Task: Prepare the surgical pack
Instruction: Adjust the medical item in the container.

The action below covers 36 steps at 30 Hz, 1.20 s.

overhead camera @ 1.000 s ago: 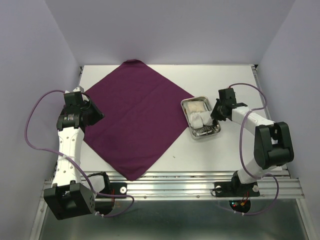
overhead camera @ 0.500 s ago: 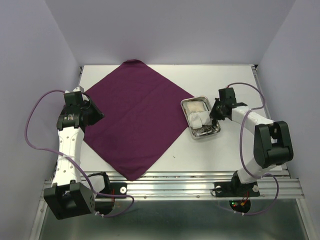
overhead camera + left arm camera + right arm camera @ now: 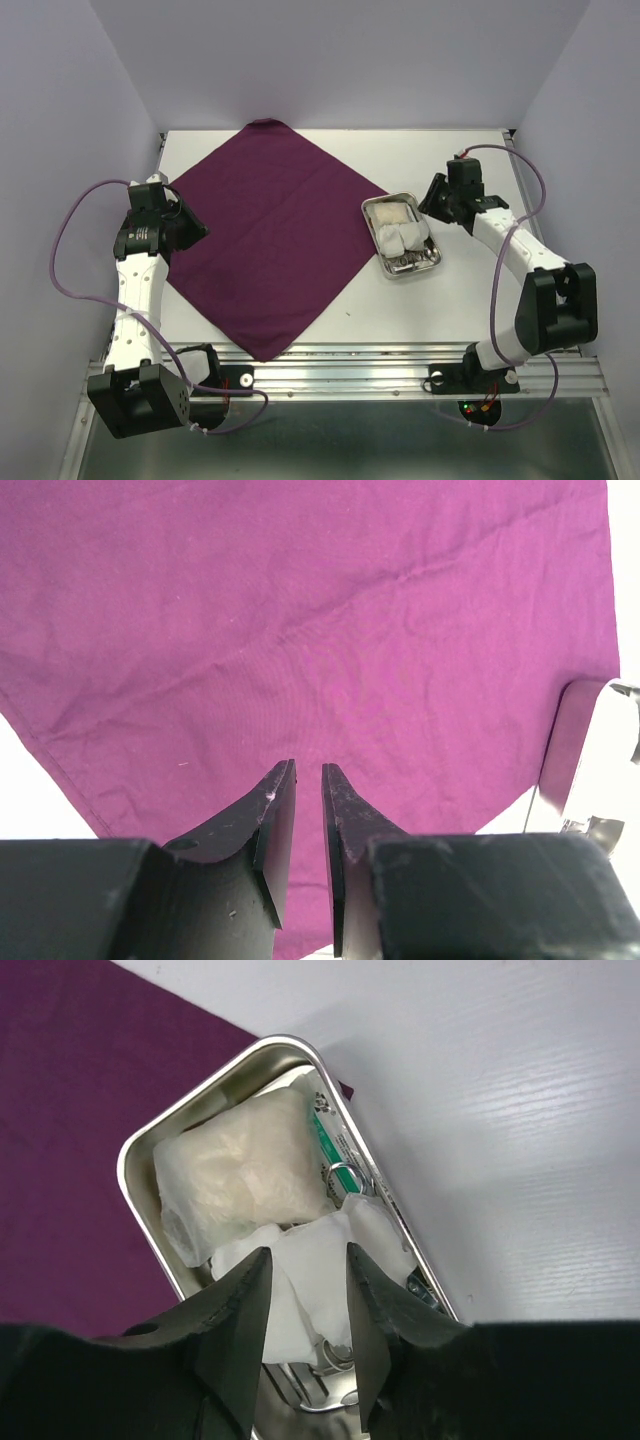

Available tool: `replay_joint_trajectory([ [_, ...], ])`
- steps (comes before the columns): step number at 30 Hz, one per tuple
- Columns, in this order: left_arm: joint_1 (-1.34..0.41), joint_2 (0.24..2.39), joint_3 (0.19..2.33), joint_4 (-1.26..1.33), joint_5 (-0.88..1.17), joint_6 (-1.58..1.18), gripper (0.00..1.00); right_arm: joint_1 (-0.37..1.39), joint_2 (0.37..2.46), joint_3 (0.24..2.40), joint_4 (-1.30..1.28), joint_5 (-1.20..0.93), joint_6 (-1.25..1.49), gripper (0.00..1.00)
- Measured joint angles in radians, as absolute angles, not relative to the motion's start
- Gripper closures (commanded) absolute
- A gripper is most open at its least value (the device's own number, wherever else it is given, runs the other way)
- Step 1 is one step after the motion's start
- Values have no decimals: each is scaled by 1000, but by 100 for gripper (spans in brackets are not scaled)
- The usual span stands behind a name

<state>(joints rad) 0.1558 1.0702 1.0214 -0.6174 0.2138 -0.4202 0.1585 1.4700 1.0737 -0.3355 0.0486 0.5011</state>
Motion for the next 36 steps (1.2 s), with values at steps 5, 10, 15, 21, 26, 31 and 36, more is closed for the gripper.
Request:
replay_joint_trajectory([
  [5,152,1070,1021,-617,213,-420,72,159,1498,1057,-340,47,500,50],
  [10,152,1070,1021,-617,213,-420,72,159,1510,1037,-344,36,493,49],
  [15,152,1070,1021,-617,213,-420,72,159,1538,1023,-342,10,492,50],
  [21,152,1070,1021,-618,213,-420,72,159,1580,1000,-336,-33,490,52],
  [26,152,1070,1021,-618,213,-420,72,159,1598,997,-334,-56,489,66],
  [31,152,1070,1021,-618,213,-420,72,159,1597,997,-329,-61,490,75],
  [36,152,1070,1021,-618,213,-420,72,159,1564,997,-331,-56,493,87],
])
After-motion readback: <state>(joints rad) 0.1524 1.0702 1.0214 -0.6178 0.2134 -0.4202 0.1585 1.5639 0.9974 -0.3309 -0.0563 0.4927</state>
